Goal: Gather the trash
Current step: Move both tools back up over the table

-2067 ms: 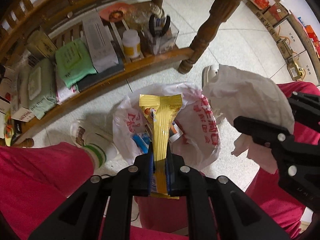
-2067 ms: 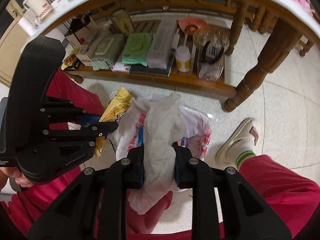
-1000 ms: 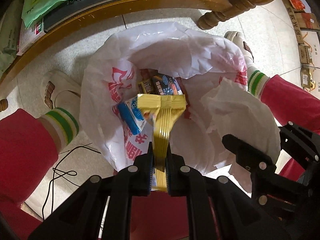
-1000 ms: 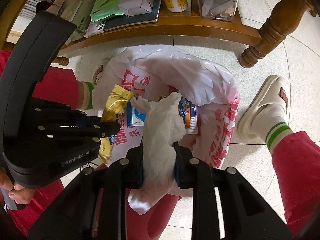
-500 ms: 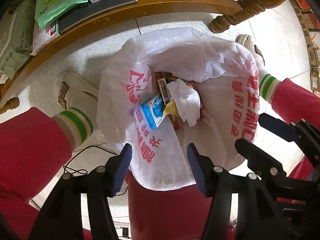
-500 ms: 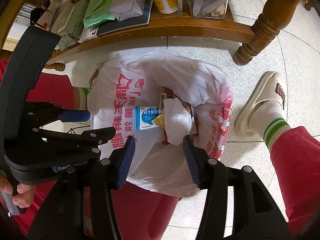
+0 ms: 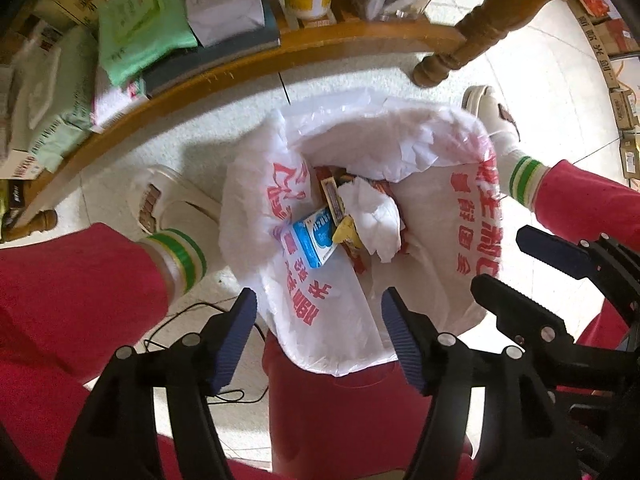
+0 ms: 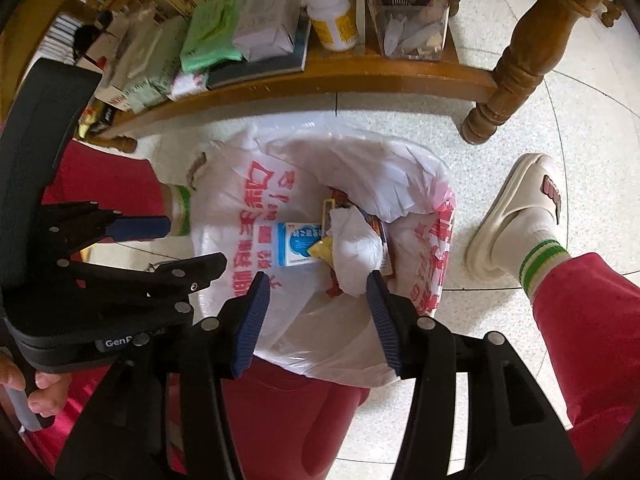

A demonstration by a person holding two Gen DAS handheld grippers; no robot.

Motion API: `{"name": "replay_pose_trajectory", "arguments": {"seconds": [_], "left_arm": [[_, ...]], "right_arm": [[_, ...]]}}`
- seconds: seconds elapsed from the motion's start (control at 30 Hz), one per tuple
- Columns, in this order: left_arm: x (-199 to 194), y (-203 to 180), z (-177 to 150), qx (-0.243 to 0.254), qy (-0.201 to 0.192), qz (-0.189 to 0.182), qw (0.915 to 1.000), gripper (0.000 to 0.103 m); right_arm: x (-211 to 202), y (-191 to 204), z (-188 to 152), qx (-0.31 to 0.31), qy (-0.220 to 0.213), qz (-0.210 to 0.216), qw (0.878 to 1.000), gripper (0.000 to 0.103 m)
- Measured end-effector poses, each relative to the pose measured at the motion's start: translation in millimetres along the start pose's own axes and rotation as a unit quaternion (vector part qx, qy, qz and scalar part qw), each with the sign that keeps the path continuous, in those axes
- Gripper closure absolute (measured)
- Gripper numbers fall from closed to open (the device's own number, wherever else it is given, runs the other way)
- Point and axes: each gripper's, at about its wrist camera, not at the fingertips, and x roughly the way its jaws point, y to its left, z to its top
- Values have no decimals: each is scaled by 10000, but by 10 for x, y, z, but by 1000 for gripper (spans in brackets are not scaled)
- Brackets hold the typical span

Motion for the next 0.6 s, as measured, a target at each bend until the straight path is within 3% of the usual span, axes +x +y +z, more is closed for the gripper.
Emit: {"name": "replay_pose_trajectory", "arguments": {"seconds": [0.13, 0.33, 0.4, 0.6], "left_arm": [[-419, 27, -76, 14, -379, -4, 9993, 32], [-1469, 235, -170, -243, -913, -113, 9955, 27], [-1940, 354, -171, -427, -1210, -35, 9917, 26], [-3261, 671, -95, -1066, -2018, -11, 9736, 15]], "right_arm": [[-402, 80, -11, -144, -389, 26, 9991, 43], [-1489, 238, 61, -568, -1338, 59, 9894, 29], [-1841, 263, 122, -700, -1600, 92, 9846, 22], [-3013, 392, 480, -1254, -2328, -44, 9644, 19]]}}
